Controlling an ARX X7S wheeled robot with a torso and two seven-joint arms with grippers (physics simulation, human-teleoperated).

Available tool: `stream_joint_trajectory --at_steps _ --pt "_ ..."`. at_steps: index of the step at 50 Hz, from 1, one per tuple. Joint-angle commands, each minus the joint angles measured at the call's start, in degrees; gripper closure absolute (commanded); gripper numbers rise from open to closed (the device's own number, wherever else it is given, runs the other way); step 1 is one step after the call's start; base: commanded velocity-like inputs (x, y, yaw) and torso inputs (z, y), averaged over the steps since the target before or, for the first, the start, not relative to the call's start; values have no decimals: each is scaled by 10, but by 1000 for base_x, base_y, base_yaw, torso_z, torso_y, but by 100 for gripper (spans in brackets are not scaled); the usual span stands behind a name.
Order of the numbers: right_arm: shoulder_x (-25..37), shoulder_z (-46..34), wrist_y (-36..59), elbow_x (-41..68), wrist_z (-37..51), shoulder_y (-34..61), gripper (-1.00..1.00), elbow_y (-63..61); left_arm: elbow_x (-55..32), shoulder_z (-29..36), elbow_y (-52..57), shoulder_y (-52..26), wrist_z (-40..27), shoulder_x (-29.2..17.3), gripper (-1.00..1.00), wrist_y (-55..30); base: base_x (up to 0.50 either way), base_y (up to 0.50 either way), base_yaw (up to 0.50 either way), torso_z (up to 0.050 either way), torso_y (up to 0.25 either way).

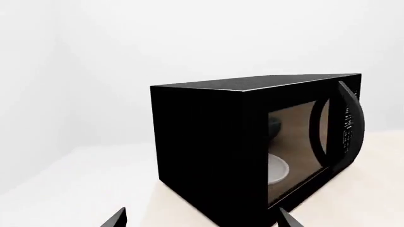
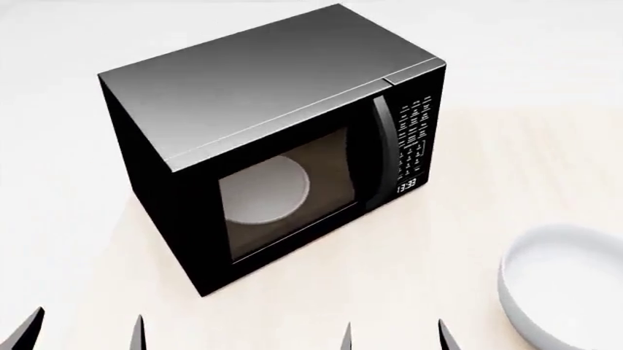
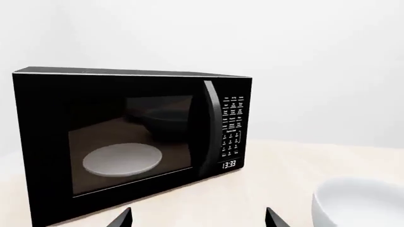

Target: Open the microwave.

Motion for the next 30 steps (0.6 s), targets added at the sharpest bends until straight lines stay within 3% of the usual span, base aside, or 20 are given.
stream_joint_trajectory --at_steps 1,11,30 --pt "5 -3 -3 5 4 2 -100 4 -3 4 3 0 -5 -4 -100 0 434 82 0 0 0" --pt "9 -5 -2 10 8 2 -100 0 -14 0 14 0 -14 -5 -100 -10 436 22 0 0 0" --pt "17 -11 1 12 19 -2 -100 -13 -8 12 15 -2 -22 -12 -100 -8 0 0 0 4 -150"
